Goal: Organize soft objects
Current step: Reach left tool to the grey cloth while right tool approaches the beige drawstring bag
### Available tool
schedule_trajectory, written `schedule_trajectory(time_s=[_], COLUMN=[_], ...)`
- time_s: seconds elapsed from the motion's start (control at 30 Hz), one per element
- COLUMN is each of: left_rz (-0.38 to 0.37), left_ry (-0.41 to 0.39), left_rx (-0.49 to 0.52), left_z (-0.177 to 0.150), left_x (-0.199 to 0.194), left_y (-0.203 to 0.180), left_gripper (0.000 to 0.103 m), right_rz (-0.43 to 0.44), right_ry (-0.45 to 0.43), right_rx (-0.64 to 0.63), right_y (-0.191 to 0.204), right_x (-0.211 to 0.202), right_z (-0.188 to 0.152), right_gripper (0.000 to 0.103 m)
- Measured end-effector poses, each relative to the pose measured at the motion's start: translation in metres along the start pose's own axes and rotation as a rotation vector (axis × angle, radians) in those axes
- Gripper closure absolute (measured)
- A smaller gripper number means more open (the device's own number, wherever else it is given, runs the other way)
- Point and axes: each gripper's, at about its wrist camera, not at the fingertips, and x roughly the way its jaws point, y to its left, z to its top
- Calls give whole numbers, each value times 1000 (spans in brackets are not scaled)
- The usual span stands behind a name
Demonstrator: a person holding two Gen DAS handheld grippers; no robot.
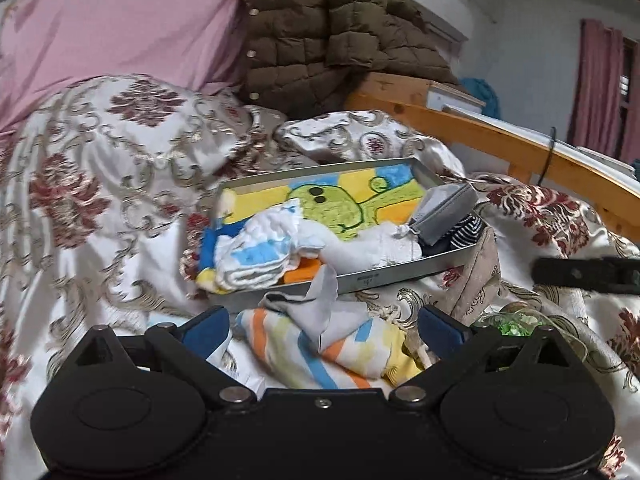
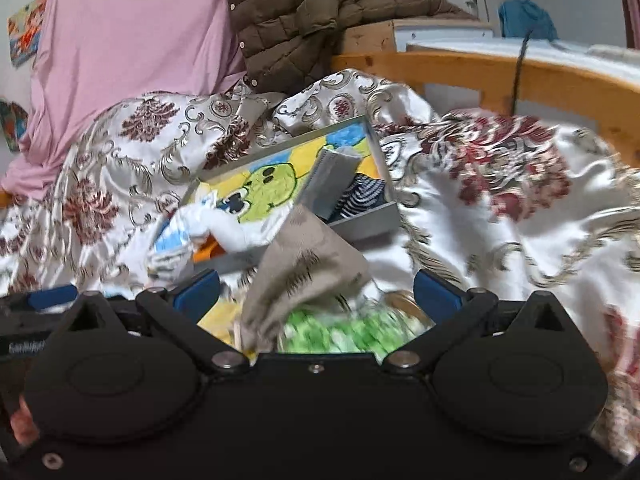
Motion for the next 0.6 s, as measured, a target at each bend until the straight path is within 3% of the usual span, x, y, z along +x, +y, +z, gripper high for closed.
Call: schedule_trajectory(time_s=[0.2, 0.43, 0.6], left_rz=[-81, -152, -161], left_ry=[35, 62, 81], left_rx=[112, 146, 165], left_z=[-1, -6, -7], left_x=[25, 41, 46], left_y=[7, 11, 8], left_gripper=[9, 24, 37], right_rz=[-16, -14, 0], right_ry=[15, 54, 77], right_rx=[-50, -36, -43], right_y=[2, 4, 10], right_x=[53, 86, 97], right_z=[10, 10, 9], right_gripper=[0, 1, 9])
